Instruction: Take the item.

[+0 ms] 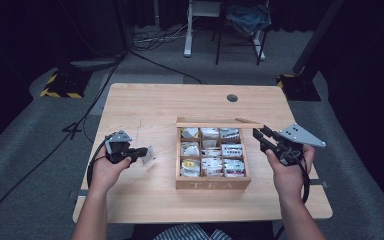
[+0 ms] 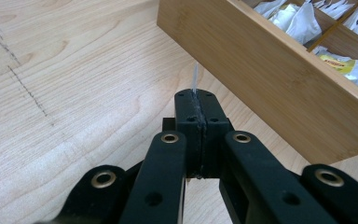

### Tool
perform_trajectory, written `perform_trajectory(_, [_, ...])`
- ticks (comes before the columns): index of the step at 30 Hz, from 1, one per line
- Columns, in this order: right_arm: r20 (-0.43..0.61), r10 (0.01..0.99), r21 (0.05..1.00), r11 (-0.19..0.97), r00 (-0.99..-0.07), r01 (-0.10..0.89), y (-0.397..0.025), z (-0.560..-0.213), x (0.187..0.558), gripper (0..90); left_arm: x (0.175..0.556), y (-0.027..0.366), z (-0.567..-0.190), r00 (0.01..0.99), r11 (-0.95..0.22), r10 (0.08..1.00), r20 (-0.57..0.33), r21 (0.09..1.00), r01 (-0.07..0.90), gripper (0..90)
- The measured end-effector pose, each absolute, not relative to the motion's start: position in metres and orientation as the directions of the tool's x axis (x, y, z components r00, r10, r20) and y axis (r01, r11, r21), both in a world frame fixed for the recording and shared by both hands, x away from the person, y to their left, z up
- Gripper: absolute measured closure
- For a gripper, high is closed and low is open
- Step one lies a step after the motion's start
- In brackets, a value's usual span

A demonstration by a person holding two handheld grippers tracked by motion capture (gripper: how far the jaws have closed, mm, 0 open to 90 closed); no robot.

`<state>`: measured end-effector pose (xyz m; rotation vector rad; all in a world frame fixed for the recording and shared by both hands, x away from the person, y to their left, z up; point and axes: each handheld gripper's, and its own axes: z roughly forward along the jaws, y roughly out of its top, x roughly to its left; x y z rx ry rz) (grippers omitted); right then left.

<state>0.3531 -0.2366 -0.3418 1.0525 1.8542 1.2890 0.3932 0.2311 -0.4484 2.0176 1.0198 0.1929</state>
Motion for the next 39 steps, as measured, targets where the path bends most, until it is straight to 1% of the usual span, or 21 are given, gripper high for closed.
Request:
perform_trajectory(4, [-0.058, 0.878, 0.947, 0.199, -0.476, 0.251, -0.237, -0.342, 0.353, 68.9, 0.394, 0.232, -0.451, 0.649, -0.311, 0.726, -0.225, 0.735, 0.602, 89.1])
perform_trajectory(10, [-0.058, 0.877, 0.947, 0.199, -0.476, 0.250, -0.237, -0.342, 0.353, 68.8, 0.396, 0.230, -0.454, 0.650, -0.337, 0.734, -0.197, 0.725, 0.601, 88.8])
perform_trajectory(16, [-0.058, 0.877, 0.947, 0.199, -0.477, 0.250, -0.237, -0.342, 0.353, 68.8, 0.396, 0.231, -0.456, 0.640, -0.338, 0.750, -0.168, 0.734, 0.589, 87.3])
perform_trajectory(18, [-0.058, 0.877, 0.947, 0.199, -0.477, 0.251, -0.237, -0.342, 0.353, 68.8, 0.396, 0.231, -0.456, 0.638, -0.344, 0.756, -0.148, 0.739, 0.579, 81.9])
perform_trajectory(20, [-0.059, 0.877, 0.947, 0.199, -0.476, 0.251, -0.237, -0.342, 0.353, 68.8, 0.396, 0.231, -0.457, 0.636, -0.342, 0.759, -0.139, 0.746, 0.571, 79.2])
perform_trajectory(21, [-0.059, 0.878, 0.947, 0.200, -0.475, 0.250, -0.237, -0.342, 0.353, 68.8, 0.397, 0.231, -0.457, 0.634, -0.346, 0.764, -0.118, 0.754, 0.558, 68.6])
perform_trajectory(23, [-0.059, 0.878, 0.947, 0.200, -0.476, 0.250, -0.237, -0.342, 0.353, 68.8, 0.398, 0.231, -0.458, 0.625, -0.347, 0.775, -0.098, 0.761, 0.549, 67.7])
perform_trajectory(24, [-0.059, 0.878, 0.947, 0.200, -0.475, 0.251, -0.237, -0.342, 0.353, 68.8, 0.398, 0.230, -0.458, 0.619, -0.338, 0.779, -0.100, 0.764, 0.549, 64.9])
perform_trajectory(25, [-0.059, 0.878, 0.947, 0.200, -0.476, 0.251, -0.237, -0.342, 0.353, 68.8, 0.398, 0.230, -0.458, 0.614, -0.335, 0.784, -0.089, 0.772, 0.540, 60.5])
perform_trajectory(28, [-0.059, 0.877, 0.947, 0.200, -0.476, 0.250, -0.237, -0.342, 0.353, 68.8, 0.398, 0.229, -0.457, 0.588, -0.341, 0.808, -0.038, 0.784, 0.519, 42.7])
perform_trajectory(29, [-0.059, 0.877, 0.947, 0.199, -0.476, 0.250, -0.237, -0.342, 0.353, 68.8, 0.398, 0.228, -0.456, 0.583, -0.344, 0.812, -0.025, 0.787, 0.512, 38.8])
perform_trajectory(30, [-0.059, 0.877, 0.947, 0.200, -0.477, 0.250, -0.237, -0.342, 0.353, 68.9, 0.397, 0.228, -0.454, 0.584, -0.355, 0.812, -0.006, 0.789, 0.501, 36.5])
perform_trajectory(32, [-0.058, 0.877, 0.948, 0.199, -0.478, 0.250, -0.237, -0.342, 0.353, 68.8, 0.395, 0.226, -0.451, 0.588, -0.353, 0.809, -0.005, 0.796, 0.492, 34.0])
perform_trajectory(39, [-0.056, 0.877, 0.948, 0.197, -0.478, 0.250, -0.237, -0.342, 0.354, 68.8, 0.385, 0.214, -0.434, 0.617, -0.353, 0.787, -0.010, 0.813, 0.463, 32.3])
